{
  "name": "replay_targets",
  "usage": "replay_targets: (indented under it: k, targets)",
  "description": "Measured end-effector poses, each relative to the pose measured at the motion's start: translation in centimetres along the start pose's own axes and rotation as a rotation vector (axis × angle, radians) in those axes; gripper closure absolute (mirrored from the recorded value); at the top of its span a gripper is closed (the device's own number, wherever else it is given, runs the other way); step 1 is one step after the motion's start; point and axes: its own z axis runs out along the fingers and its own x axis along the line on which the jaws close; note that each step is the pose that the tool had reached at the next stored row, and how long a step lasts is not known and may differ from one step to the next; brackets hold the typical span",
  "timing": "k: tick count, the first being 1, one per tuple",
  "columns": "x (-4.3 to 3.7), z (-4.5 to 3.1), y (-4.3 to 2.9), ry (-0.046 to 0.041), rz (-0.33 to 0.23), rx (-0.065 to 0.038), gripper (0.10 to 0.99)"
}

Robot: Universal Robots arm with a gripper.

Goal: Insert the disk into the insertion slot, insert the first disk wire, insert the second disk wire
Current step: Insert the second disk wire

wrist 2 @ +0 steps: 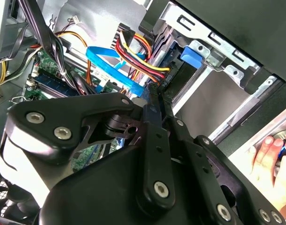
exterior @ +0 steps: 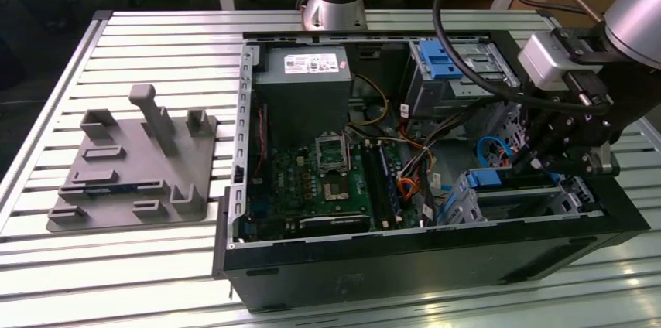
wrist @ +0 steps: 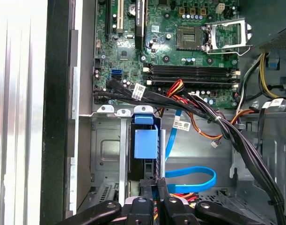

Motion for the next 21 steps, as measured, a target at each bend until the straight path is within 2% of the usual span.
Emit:
replay_targets:
  k: [16,18,19,21]
  targets:
    - [0.13,0.60,-0.03,-0.0004,0.000,0.000,0.925]
    - [0.13,0.56,-0.03,-0.0008,0.000,0.000,0.918]
    - [0.12,0.44,-0.02,0.0000,0.000,0.000,0.851]
    - [0.11,0.19,-0.01,-0.0002,0.000,0.000,0.851]
